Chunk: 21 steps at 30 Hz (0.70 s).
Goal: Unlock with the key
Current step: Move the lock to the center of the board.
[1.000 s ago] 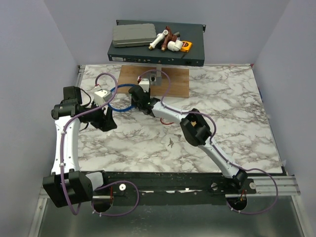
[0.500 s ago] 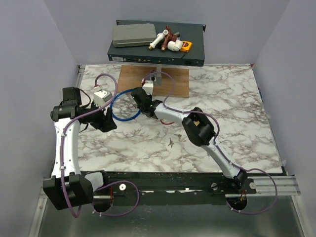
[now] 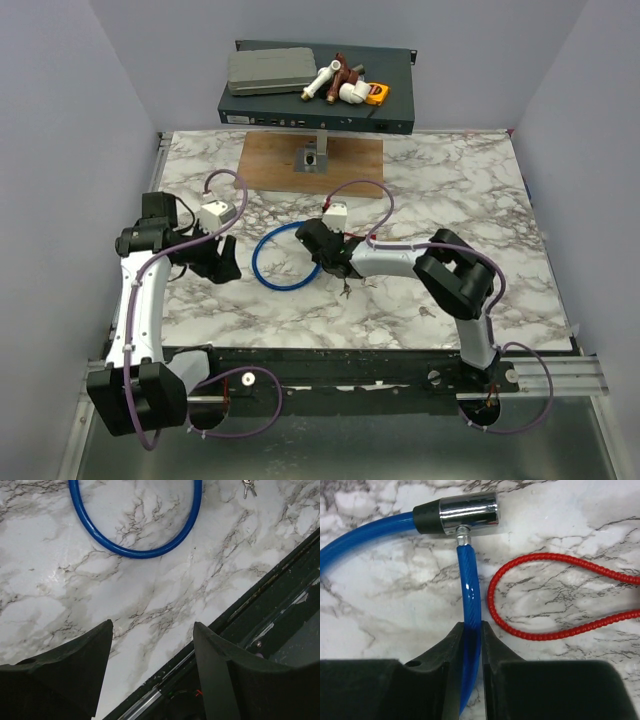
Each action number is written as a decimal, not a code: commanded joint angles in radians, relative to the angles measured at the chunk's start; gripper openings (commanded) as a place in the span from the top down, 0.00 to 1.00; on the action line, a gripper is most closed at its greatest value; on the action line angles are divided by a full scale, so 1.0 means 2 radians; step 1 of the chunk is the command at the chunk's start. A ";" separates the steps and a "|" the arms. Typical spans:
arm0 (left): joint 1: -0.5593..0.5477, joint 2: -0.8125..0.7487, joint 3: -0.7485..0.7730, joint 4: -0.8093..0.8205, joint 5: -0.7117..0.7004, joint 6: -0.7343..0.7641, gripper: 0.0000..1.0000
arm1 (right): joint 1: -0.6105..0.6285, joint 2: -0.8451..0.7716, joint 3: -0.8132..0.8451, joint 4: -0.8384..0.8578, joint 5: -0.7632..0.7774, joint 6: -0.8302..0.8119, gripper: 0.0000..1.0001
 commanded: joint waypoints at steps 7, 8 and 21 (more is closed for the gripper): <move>-0.131 -0.027 -0.035 0.050 -0.077 -0.055 0.31 | 0.015 -0.098 -0.024 -0.049 -0.011 -0.021 0.41; -0.137 -0.026 -0.033 0.051 -0.080 -0.056 0.30 | 0.014 -0.117 -0.032 -0.062 -0.004 -0.021 0.39; -0.209 0.001 -0.027 0.065 -0.103 -0.060 0.02 | -0.058 -0.378 -0.223 -0.388 -0.004 0.217 0.41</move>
